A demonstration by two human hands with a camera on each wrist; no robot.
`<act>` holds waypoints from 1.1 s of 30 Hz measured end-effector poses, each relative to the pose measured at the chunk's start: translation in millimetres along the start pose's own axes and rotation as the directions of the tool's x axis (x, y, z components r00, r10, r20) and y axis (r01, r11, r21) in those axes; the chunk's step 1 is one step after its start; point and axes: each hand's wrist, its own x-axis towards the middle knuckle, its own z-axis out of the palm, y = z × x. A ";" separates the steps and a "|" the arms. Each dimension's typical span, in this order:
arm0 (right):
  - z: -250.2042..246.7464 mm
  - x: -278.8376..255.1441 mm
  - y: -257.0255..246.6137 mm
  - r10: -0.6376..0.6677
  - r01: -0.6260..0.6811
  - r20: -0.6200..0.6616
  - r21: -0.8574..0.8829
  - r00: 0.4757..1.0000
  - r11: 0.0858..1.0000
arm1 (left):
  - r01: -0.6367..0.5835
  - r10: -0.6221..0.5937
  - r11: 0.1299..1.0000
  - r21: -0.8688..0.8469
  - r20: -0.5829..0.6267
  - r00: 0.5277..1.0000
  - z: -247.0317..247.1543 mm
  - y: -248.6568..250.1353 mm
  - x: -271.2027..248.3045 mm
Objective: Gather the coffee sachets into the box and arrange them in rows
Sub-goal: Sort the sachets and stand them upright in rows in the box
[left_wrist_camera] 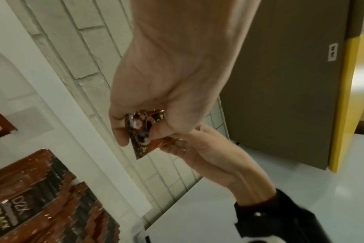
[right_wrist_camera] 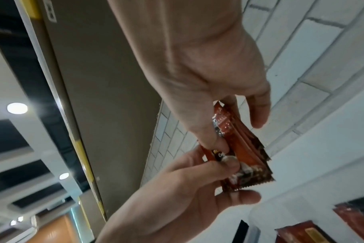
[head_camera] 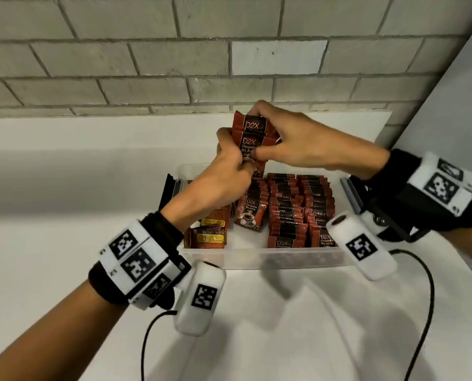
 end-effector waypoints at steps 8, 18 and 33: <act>47.4 19.1 22.4 0.197 -0.110 0.494 -0.199 0.847 0.974 | 0.247 -0.333 0.939 0.238 0.466 0.820 -5.0 -38.6 -8.8; 99.1 21.8 41.8 0.233 0.058 0.599 -0.426 0.766 0.903 | 0.542 -0.555 0.824 0.167 0.435 0.709 -11.0 -80.1 21.7; 80.9 31.8 51.3 0.204 -0.031 0.395 -0.403 0.896 0.915 | 0.599 -0.579 0.788 0.140 0.500 0.645 12.0 -83.9 24.4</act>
